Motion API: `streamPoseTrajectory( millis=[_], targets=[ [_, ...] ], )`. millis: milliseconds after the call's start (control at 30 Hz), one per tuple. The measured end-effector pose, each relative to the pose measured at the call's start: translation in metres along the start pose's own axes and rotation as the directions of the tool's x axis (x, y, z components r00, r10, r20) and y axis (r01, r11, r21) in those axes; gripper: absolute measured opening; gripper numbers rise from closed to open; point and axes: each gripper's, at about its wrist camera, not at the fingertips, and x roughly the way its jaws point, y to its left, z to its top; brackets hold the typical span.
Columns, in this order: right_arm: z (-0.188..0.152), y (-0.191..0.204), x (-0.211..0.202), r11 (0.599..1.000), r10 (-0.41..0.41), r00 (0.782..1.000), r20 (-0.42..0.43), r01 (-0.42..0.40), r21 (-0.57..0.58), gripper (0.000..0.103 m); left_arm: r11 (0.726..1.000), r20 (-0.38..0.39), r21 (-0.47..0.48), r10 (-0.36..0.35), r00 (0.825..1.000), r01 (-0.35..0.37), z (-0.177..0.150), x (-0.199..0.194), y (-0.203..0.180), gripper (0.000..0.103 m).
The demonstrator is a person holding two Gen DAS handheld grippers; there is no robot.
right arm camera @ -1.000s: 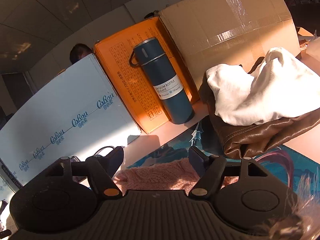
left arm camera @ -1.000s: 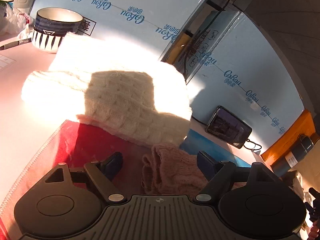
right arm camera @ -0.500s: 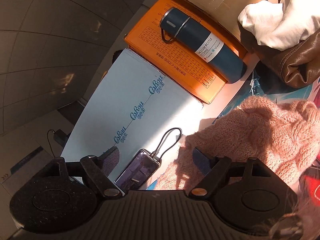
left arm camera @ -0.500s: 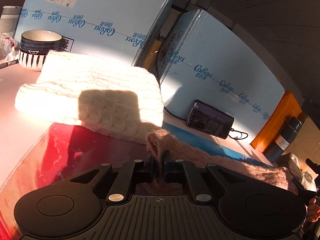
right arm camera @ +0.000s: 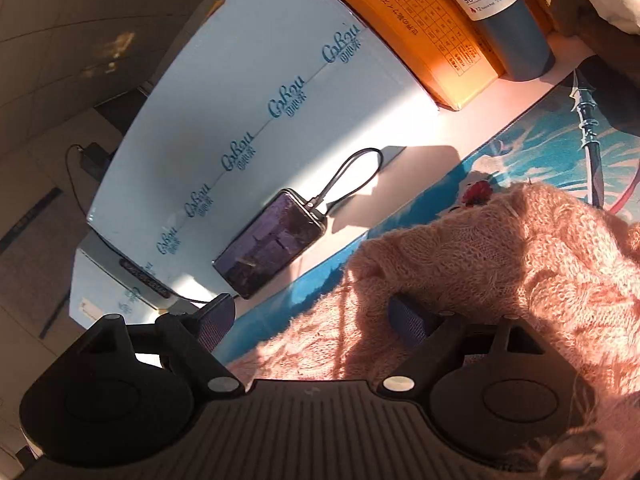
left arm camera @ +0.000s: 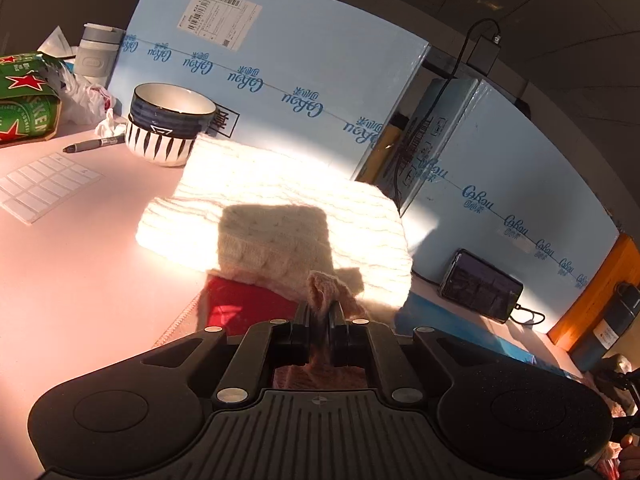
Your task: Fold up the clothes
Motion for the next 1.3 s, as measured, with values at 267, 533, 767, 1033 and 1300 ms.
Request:
streamPoseTrajectory(
  millis=[267, 533, 767, 1033, 1300],
  targets=[
    [-0.015, -0.012, -0.005, 0.996, 0.081, 0.994, 0.071, -0.078, -0.049, 0.086, 0.976, -0.017, -0.201, 0.076, 0.997, -0.078, -0.005, -0.013, 0.019, 0.073],
    [-0.012, -0.014, -0.009, 0.993, 0.116, 0.989, 0.09, -0.116, -0.007, 0.087, 0.999, -0.072, -0.043, 0.021, 0.997, -0.024, -0.019, 0.008, -0.018, 0.072],
    [-0.013, -0.014, -0.012, 0.993, 0.12, 0.988, 0.094, -0.12, -0.012, 0.087, 0.996, -0.11, 0.069, -0.054, 0.992, 0.062, -0.028, 0.022, -0.043, 0.02],
    [-0.014, -0.011, -0.016, 0.977, 0.211, 0.975, 0.071, -0.211, -0.002, 0.087, 0.992, 0.091, 0.128, -0.003, 0.996, -0.009, 0.0, -0.002, -0.052, 0.019],
    [-0.017, -0.011, -0.011, 0.985, 0.17, 0.983, 0.063, -0.17, -0.002, 0.087, 0.939, 0.047, 0.177, -0.306, 0.951, 0.293, -0.008, 0.008, -0.127, 0.02]
  ],
)
